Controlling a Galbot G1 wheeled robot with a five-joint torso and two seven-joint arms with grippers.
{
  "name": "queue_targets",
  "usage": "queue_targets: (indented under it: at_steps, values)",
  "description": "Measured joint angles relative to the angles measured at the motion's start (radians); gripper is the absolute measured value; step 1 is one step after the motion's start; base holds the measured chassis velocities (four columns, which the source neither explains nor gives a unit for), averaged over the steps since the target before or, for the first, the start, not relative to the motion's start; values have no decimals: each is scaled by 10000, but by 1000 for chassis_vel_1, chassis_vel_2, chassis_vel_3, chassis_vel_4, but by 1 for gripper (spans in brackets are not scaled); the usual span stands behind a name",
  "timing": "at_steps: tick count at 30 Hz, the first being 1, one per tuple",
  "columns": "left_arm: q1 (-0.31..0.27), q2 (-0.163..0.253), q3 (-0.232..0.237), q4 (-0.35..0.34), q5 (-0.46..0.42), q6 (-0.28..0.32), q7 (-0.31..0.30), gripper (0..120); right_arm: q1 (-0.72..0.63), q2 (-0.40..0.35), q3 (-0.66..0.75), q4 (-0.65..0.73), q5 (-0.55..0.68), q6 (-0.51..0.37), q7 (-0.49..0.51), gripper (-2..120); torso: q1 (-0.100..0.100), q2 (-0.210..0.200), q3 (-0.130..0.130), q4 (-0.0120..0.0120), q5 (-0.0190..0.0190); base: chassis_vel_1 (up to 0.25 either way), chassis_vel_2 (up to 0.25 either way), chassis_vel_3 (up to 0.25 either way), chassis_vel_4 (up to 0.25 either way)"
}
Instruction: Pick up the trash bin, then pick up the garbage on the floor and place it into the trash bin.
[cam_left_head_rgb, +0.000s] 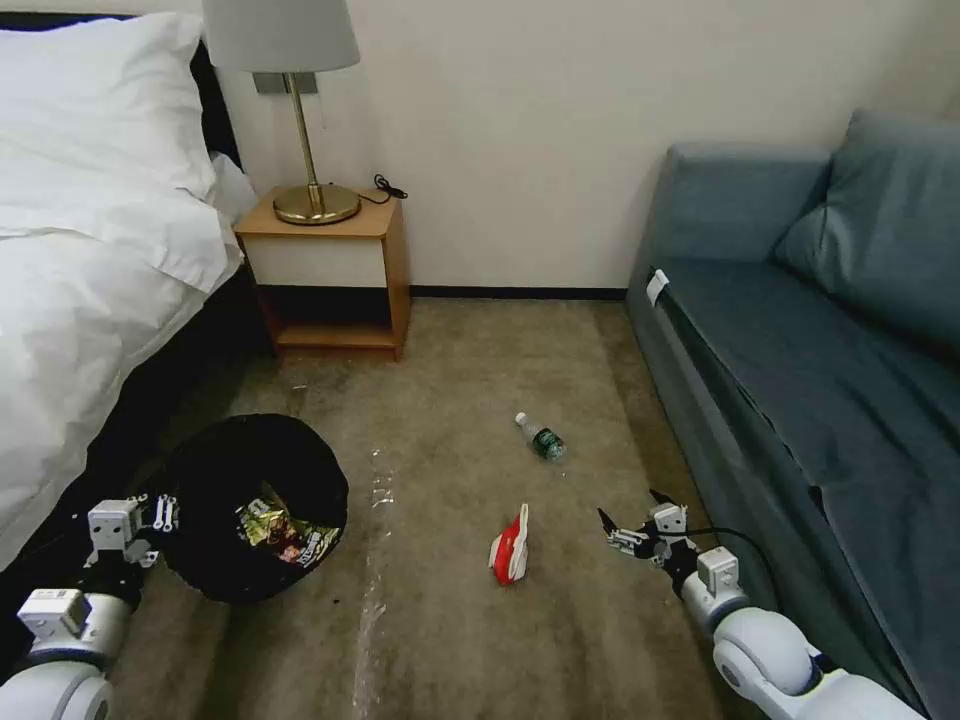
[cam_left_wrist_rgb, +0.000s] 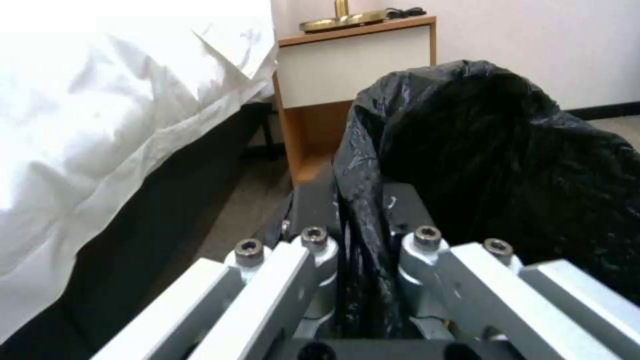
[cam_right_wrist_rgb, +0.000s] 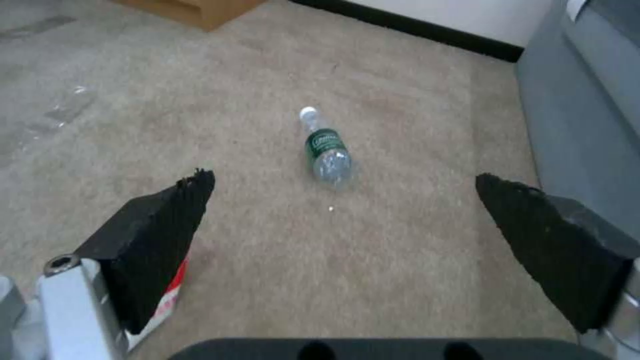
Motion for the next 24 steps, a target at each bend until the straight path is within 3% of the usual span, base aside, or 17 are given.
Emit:
queue_targets:
  at_steps: [24]
  values:
    - [-16, 14, 2, 288, 4, -174, 108, 7, 105, 205, -225, -176, -180, 72, 5, 100, 1, 0, 0, 0, 0, -104, 109, 104, -108]
